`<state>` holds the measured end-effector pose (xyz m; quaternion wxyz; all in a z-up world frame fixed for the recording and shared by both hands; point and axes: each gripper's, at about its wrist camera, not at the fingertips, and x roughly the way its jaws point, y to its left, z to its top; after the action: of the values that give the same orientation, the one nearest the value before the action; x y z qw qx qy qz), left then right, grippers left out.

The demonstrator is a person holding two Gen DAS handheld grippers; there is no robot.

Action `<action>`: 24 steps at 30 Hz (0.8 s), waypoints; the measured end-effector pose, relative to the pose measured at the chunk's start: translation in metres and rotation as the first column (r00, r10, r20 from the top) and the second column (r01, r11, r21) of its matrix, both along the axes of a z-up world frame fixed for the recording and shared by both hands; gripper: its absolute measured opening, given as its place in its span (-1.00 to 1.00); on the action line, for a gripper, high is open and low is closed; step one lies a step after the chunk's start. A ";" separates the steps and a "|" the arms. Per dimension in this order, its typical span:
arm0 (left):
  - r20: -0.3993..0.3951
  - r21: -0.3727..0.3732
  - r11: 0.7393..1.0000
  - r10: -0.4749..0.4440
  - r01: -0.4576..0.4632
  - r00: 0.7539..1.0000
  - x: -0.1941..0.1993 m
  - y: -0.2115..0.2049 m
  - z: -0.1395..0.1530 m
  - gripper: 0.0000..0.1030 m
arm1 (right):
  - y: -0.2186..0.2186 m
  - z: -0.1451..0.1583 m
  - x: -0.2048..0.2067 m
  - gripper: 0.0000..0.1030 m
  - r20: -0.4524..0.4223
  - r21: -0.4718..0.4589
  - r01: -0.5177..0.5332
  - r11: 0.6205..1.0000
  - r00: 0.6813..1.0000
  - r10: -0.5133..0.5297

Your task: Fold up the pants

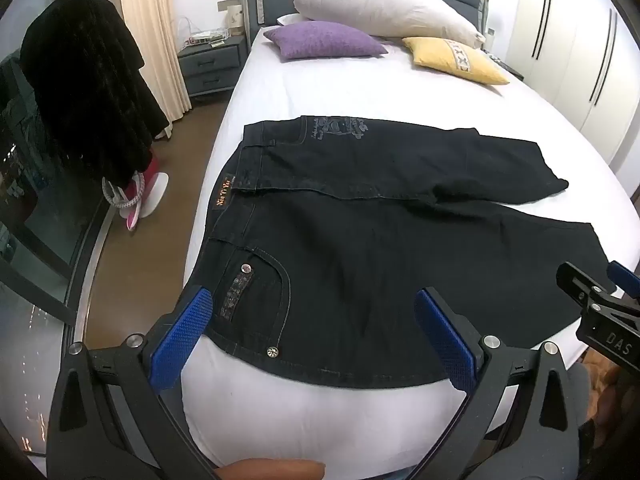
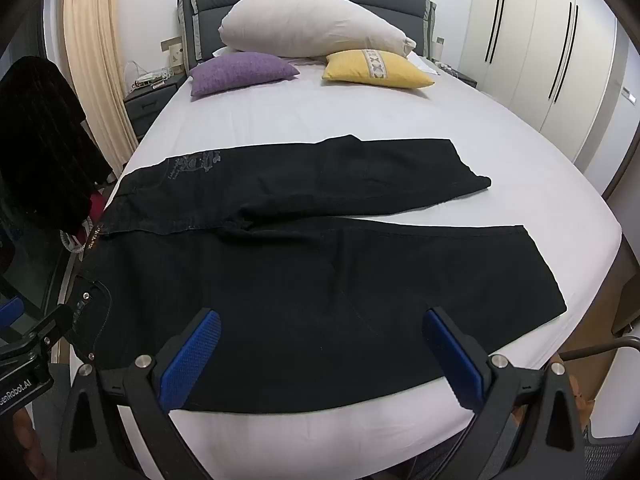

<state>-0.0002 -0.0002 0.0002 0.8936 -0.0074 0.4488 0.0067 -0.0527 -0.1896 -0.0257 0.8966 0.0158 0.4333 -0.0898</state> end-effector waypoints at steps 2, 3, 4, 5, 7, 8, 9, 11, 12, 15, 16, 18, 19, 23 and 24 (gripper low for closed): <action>0.001 0.000 1.000 -0.001 0.001 1.000 0.000 0.000 0.000 1.00 | -0.001 0.000 0.000 1.00 0.002 0.002 -0.002 1.000 1.000 0.002; 0.001 0.000 1.000 -0.002 0.002 1.000 0.000 0.000 0.000 1.00 | -0.001 0.000 -0.001 1.00 0.003 0.003 -0.002 1.000 1.000 0.002; 0.001 0.000 1.000 -0.003 0.003 1.000 0.000 0.000 -0.001 1.00 | -0.002 0.000 -0.001 1.00 0.004 0.005 -0.003 1.000 1.000 0.002; 0.001 0.002 1.000 0.000 0.000 1.000 0.000 0.000 0.000 1.00 | -0.003 0.000 -0.001 1.00 0.005 0.007 -0.004 1.000 1.000 0.004; -0.001 0.001 1.000 0.000 0.000 1.000 0.001 0.000 -0.001 1.00 | 0.001 -0.001 0.000 1.00 -0.003 -0.011 -0.001 1.000 1.000 0.001; -0.002 0.000 1.000 0.001 -0.001 1.000 0.001 0.000 -0.002 1.00 | 0.001 -0.001 0.000 1.00 -0.003 -0.010 -0.001 1.000 1.000 0.001; 0.000 0.001 1.000 0.001 -0.001 1.000 -0.002 0.001 -0.002 1.00 | 0.001 -0.001 -0.001 1.00 -0.003 -0.011 -0.001 1.000 1.000 0.001; -0.001 0.002 1.000 0.002 -0.002 1.000 -0.003 0.002 -0.002 1.00 | 0.002 0.000 -0.001 1.00 -0.003 -0.008 -0.001 1.000 1.000 0.001; 0.001 0.001 1.000 0.000 0.000 1.000 -0.005 0.001 -0.003 1.00 | 0.002 0.001 -0.001 1.00 -0.003 -0.007 -0.002 1.000 1.000 0.002; 0.002 0.001 1.000 0.000 0.000 1.000 -0.005 0.001 -0.003 1.00 | 0.000 -0.004 0.000 1.00 -0.003 -0.005 -0.003 1.000 1.000 0.003; 0.002 0.001 1.000 0.001 -0.001 1.000 -0.006 0.001 -0.004 1.00 | 0.000 -0.004 0.000 1.00 -0.004 -0.005 -0.003 1.000 1.000 0.003; 0.000 0.002 1.000 0.001 -0.001 1.000 -0.003 0.000 -0.005 1.00 | 0.001 -0.005 -0.002 1.00 -0.003 -0.005 -0.002 1.000 1.000 0.002; -0.001 0.002 1.000 0.001 -0.001 1.000 -0.003 0.000 -0.006 1.00 | 0.001 -0.005 -0.002 1.00 -0.004 -0.006 -0.002 1.000 1.000 0.002; 0.000 0.002 1.000 0.001 -0.001 1.000 -0.003 0.000 -0.005 1.00 | 0.001 -0.005 -0.002 1.00 -0.005 -0.004 -0.002 1.000 1.000 0.002; 0.000 0.002 1.000 0.001 -0.001 1.000 -0.003 0.001 -0.005 1.00 | 0.001 -0.005 -0.002 1.00 -0.005 -0.003 -0.003 1.000 1.000 0.003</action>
<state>-0.0034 0.0004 -0.0047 0.8935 -0.0067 0.4489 0.0073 -0.0549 -0.1886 -0.0308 0.8957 0.0135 0.4355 -0.0893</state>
